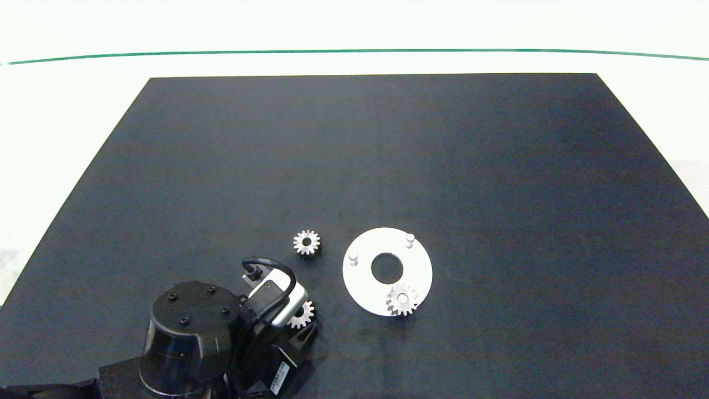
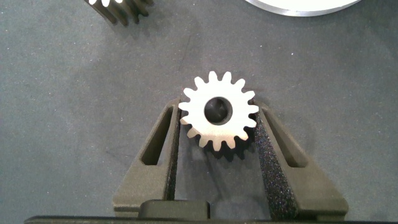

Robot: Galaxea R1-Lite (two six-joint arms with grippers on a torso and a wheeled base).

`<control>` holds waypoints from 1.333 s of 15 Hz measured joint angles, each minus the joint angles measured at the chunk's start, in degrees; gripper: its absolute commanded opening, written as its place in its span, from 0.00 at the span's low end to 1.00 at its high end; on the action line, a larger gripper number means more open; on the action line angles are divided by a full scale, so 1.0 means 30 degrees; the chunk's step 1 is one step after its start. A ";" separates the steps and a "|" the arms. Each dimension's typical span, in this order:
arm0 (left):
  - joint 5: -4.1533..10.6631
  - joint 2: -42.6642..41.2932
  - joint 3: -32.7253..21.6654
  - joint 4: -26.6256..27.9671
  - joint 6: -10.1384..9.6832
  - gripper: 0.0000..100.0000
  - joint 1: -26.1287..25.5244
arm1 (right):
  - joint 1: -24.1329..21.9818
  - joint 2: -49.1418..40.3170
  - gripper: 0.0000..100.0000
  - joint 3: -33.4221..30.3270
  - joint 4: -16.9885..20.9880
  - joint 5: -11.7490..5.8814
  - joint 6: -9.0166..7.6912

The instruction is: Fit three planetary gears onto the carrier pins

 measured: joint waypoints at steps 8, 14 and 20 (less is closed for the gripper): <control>0.0000 -0.0313 -0.0532 0.0126 0.0045 0.07 -0.0459 | 0.0000 -0.0008 1.00 0.0028 0.0000 0.0000 0.0000; 0.0000 -0.0569 -0.4035 0.3820 0.1256 0.07 -0.1081 | 0.0000 -0.0008 1.00 0.0028 0.0000 0.0000 0.0000; 0.0033 -0.0809 -0.8086 0.7221 0.1963 0.07 -0.1174 | 0.0000 -0.0016 1.00 0.0102 0.0016 0.0000 0.0000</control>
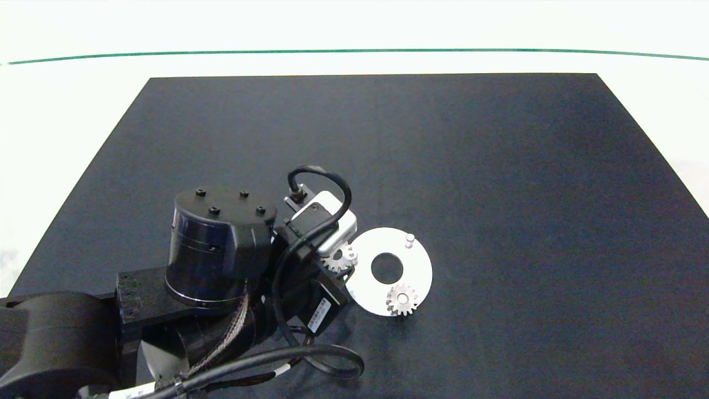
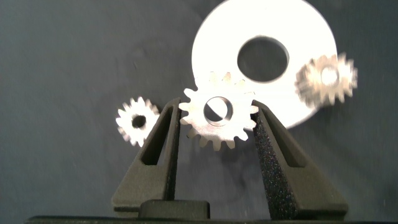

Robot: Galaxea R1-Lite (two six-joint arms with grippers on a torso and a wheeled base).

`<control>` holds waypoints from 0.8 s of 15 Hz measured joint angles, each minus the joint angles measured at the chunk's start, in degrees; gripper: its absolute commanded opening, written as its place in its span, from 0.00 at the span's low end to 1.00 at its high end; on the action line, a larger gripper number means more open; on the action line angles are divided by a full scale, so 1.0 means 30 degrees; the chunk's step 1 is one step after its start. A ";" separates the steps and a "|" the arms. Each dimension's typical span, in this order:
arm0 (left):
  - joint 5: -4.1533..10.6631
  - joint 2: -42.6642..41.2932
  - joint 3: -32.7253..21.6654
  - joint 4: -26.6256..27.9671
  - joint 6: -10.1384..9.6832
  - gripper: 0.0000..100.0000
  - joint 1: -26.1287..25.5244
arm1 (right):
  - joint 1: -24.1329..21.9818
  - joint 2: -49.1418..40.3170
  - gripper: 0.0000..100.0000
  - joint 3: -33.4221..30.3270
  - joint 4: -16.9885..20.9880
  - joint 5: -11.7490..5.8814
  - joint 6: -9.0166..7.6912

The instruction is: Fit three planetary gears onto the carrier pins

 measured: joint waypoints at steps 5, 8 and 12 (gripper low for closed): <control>0.0004 0.1012 -0.0569 -0.0130 -0.0008 0.07 -0.0037 | -0.0008 0.0000 1.00 -0.0049 -0.0016 -0.0020 -0.0024; 0.0000 0.1747 -0.0723 -0.0569 -0.0024 0.07 0.0000 | 0.0000 -0.0053 1.00 -0.0065 0.0008 -0.0028 -0.0028; 0.0000 0.2272 -0.1231 -0.0581 0.0000 0.07 0.0045 | 0.0008 -0.0118 1.00 -0.0049 0.0012 -0.0028 -0.0028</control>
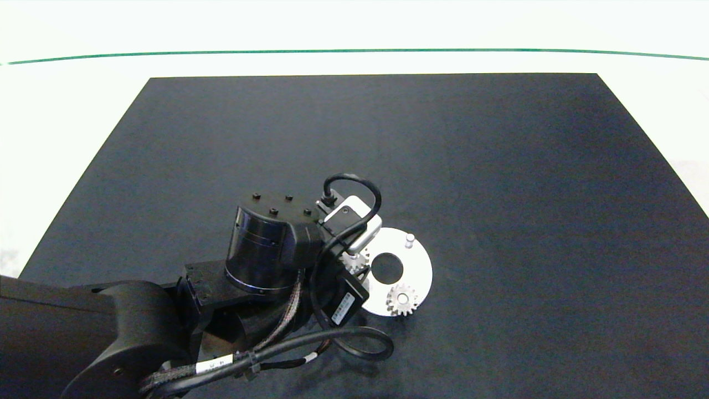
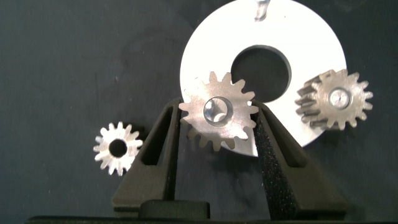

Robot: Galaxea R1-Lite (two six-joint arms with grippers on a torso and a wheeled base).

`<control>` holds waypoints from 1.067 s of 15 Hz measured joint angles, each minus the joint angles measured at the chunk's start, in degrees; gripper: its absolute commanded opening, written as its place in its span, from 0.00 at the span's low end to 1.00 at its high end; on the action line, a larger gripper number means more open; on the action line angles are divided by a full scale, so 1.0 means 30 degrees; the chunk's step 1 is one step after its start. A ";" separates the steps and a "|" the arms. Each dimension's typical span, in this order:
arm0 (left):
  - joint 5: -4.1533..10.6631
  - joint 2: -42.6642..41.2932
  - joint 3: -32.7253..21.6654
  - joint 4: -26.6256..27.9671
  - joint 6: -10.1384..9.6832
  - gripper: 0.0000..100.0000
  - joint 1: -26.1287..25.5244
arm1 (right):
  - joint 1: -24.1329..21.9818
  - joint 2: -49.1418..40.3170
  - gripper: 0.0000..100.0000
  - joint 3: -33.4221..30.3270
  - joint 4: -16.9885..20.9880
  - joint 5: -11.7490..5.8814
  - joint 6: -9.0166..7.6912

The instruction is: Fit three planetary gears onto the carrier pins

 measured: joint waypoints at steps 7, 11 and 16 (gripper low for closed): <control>0.0000 0.0386 -0.0167 -0.0033 -0.0016 0.07 0.0130 | 0.0045 -0.0130 1.00 -0.0024 0.0118 -0.0028 0.0000; -0.0008 0.0622 -0.0284 -0.0037 -0.0016 0.07 0.0232 | 0.0077 -0.0297 1.00 -0.0028 0.0183 -0.0028 0.0000; -0.0008 0.0861 -0.0520 -0.0037 0.0000 0.07 0.0431 | 0.0110 -0.0362 1.00 -0.0037 0.0183 -0.0037 0.0000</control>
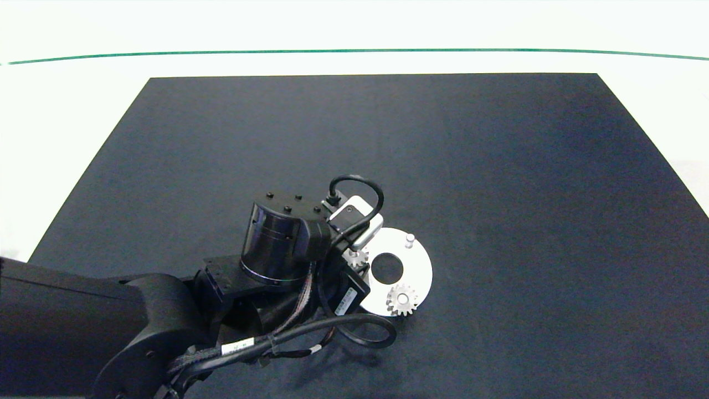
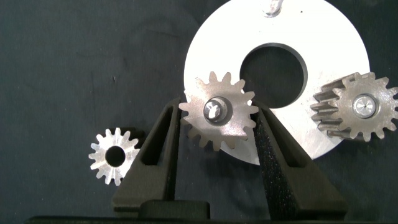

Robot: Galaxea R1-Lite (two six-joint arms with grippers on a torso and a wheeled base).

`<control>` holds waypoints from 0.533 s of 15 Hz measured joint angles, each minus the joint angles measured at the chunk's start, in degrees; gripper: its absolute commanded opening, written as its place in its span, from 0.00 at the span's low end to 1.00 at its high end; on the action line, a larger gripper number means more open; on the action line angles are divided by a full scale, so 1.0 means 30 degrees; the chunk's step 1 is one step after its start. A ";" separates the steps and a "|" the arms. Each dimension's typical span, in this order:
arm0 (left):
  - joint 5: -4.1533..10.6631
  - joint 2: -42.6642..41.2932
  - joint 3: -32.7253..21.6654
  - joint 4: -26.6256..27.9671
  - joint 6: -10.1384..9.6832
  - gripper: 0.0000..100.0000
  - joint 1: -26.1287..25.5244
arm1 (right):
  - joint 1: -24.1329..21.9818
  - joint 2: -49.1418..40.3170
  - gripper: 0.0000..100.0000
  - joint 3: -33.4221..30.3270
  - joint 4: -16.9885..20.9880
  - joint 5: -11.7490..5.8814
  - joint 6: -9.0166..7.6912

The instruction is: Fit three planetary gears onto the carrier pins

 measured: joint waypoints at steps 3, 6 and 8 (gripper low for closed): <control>0.0000 0.0020 -0.0102 0.0049 0.0012 0.07 0.0158 | 0.0000 -0.0037 1.00 0.0037 -0.0004 0.0020 0.0000; -0.0016 0.0028 -0.0012 0.0037 0.0085 0.07 0.0297 | 0.0000 -0.0053 1.00 0.0045 -0.0004 0.0020 0.0000; -0.0008 0.0020 0.0118 0.0065 0.0077 0.07 0.0317 | 0.0000 -0.0061 1.00 0.0045 0.0000 0.0008 0.0004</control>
